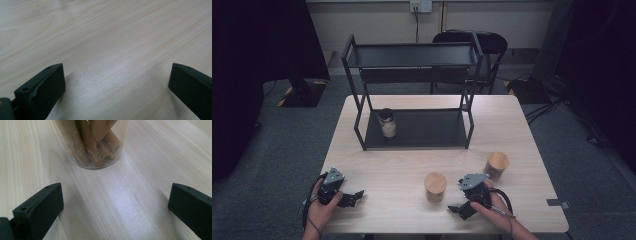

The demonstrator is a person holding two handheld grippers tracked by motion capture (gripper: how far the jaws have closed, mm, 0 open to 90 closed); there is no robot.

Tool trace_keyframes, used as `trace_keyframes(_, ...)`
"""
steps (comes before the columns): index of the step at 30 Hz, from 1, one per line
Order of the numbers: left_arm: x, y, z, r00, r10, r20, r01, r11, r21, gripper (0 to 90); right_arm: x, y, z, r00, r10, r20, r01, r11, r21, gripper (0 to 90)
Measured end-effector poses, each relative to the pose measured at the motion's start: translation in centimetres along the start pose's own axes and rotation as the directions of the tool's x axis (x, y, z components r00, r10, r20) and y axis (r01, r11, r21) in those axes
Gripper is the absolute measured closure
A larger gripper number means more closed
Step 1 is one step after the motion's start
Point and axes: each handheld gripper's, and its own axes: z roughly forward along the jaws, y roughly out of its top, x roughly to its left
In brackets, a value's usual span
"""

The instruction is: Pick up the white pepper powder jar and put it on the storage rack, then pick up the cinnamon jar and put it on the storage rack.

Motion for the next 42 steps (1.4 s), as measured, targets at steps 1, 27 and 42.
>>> trace_keyframes(1, -0.09, 0.01, 0.04, 1.0000, 0.004, -0.006, -0.004, 1.0000, 0.003, 0.4, 0.00, 0.00, 0.00, 1.0000, 0.000, 0.000, 0.000, 1.000, 0.000, 0.0)
trace_keyframes(27, -0.22, 0.04, 0.09, 0.9997, 0.018, -0.017, -0.018, 0.9998, 0.010, 0.2, -0.08, 0.09, 0.00, 1.0000, -0.004, -0.005, 0.004, 1.000, 0.007, 0.0)
trace_keyframes(42, -0.22, 0.04, 0.09, 0.9997, 0.018, -0.017, -0.018, 0.9998, 0.011, 0.2, -0.16, 0.84, 0.04, 0.9993, 0.012, -0.035, -0.012, 1.000, 0.006, 1.1)
